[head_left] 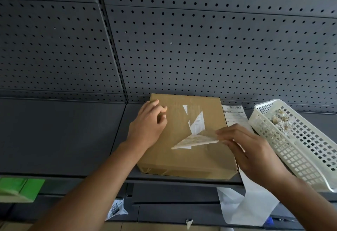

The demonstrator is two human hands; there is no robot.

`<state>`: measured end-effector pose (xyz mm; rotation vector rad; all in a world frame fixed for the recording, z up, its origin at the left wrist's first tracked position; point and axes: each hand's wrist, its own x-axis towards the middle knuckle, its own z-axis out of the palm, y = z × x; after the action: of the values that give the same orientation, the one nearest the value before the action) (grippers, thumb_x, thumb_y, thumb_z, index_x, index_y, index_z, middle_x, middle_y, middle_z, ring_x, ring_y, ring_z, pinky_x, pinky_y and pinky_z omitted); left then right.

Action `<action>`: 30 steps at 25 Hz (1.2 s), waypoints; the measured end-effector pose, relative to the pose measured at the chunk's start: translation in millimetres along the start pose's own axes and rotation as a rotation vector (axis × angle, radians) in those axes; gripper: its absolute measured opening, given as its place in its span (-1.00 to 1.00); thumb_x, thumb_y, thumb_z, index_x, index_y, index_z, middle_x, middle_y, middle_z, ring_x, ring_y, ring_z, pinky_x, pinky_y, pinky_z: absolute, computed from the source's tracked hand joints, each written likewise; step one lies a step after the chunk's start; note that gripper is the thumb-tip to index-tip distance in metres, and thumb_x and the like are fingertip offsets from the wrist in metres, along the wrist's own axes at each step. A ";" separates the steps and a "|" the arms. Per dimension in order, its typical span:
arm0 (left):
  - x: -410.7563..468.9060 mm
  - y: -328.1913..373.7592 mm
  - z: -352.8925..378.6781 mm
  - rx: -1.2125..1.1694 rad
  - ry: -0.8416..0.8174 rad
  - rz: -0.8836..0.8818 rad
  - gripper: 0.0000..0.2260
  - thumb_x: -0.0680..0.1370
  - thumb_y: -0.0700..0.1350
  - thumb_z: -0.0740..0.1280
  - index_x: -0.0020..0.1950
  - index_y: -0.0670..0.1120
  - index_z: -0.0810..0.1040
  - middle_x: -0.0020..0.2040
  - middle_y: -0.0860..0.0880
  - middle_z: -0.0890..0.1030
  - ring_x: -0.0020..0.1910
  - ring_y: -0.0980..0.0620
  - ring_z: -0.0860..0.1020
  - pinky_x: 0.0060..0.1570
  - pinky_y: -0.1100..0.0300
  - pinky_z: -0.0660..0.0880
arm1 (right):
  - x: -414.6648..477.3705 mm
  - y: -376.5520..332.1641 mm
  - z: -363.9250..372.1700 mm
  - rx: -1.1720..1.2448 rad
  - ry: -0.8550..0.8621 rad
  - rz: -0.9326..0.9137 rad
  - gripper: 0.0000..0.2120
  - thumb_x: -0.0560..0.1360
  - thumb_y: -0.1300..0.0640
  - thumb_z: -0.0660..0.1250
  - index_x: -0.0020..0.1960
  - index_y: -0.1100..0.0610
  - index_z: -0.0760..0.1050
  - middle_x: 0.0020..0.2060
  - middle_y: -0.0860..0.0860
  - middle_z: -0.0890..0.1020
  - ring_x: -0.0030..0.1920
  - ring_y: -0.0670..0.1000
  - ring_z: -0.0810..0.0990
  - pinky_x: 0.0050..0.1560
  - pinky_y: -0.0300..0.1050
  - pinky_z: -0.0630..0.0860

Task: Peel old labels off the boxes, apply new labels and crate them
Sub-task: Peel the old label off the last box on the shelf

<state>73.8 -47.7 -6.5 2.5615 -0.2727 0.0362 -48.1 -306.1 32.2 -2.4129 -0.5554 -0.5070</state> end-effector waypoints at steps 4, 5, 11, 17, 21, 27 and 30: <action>-0.1 0.1 -0.4 0.042 -0.007 0.013 -0.70 0.68 0.04 0.12 0.39 0.13 0.46 0.57 0.17 0.23 0.59 0.15 0.04 0.31 -0.12 0.40 | 15.4 3.4 -45.7 -0.084 0.318 0.176 -0.80 0.59 0.38 0.23 -0.02 0.15 0.56 -0.14 -0.05 0.64 -0.10 -0.12 0.61 -0.07 -0.34 0.48; -0.8 -0.1 -1.1 0.059 -0.007 0.010 -0.69 0.69 0.03 0.12 0.40 0.11 0.46 0.58 0.16 0.23 0.59 0.14 0.04 0.31 -0.13 0.40 | 22.7 8.0 -56.3 -0.155 0.360 0.196 -0.81 0.57 0.40 0.25 -0.03 0.15 0.56 -0.15 -0.05 0.63 -0.14 -0.06 0.60 -0.10 -0.43 0.43; -3.9 8.7 -4.4 0.160 0.000 0.041 -0.66 0.70 0.03 0.08 0.46 0.09 0.41 0.58 0.13 0.23 0.59 0.15 0.08 0.26 -0.06 0.44 | 45.0 36.1 -18.3 -0.130 0.075 0.219 -0.57 0.53 0.46 0.17 0.10 0.04 0.64 -0.17 -0.17 0.59 -0.22 -0.19 0.58 -0.17 -0.49 0.39; -1.6 3.9 0.5 0.215 0.092 0.137 -0.69 0.68 -0.04 0.17 0.38 -0.01 0.53 0.48 0.02 0.44 0.51 0.06 0.32 0.24 0.01 0.48 | 66.1 37.6 0.6 0.146 0.027 0.559 -0.71 0.57 0.13 0.15 -0.10 0.12 0.64 -0.09 -0.10 0.58 -0.11 -0.07 0.60 -0.23 -0.31 0.42; 0.1 -0.8 5.7 0.272 0.170 0.233 -0.80 0.58 -0.19 0.34 0.18 -0.14 0.63 0.32 -0.08 0.59 0.35 -0.06 0.52 0.25 -0.03 0.48 | 57.0 55.7 -2.7 0.089 0.045 0.564 -0.94 0.53 0.01 0.40 -0.03 -0.04 0.63 -0.08 -0.17 0.54 -0.18 -0.22 0.54 -0.20 -0.32 0.40; 0.8 18.6 4.1 0.177 0.127 0.254 -0.73 0.60 -0.18 0.28 0.26 0.05 0.57 0.31 0.14 0.53 0.29 0.09 0.49 0.07 0.10 0.55 | 40.7 82.2 -46.1 -0.003 0.248 0.684 -0.88 0.57 0.18 0.33 -0.02 -0.03 0.59 -0.15 -0.11 0.66 -0.36 -0.15 0.63 -0.32 -0.30 0.51; 4.1 21.3 8.5 0.193 0.114 0.268 -0.80 0.63 -0.05 0.26 0.22 0.10 0.57 0.23 0.18 0.55 0.21 0.11 0.50 -0.03 0.11 0.57 | 25.1 106.5 -83.3 -0.205 0.378 0.754 -0.95 0.53 0.12 0.40 -0.01 0.06 0.58 -0.18 0.01 0.64 -0.29 0.00 0.65 -0.29 -0.15 0.57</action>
<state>73.3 -70.5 -2.1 2.6818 -0.5927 0.3215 7.4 -429.6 56.0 -2.3904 0.5776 -0.6676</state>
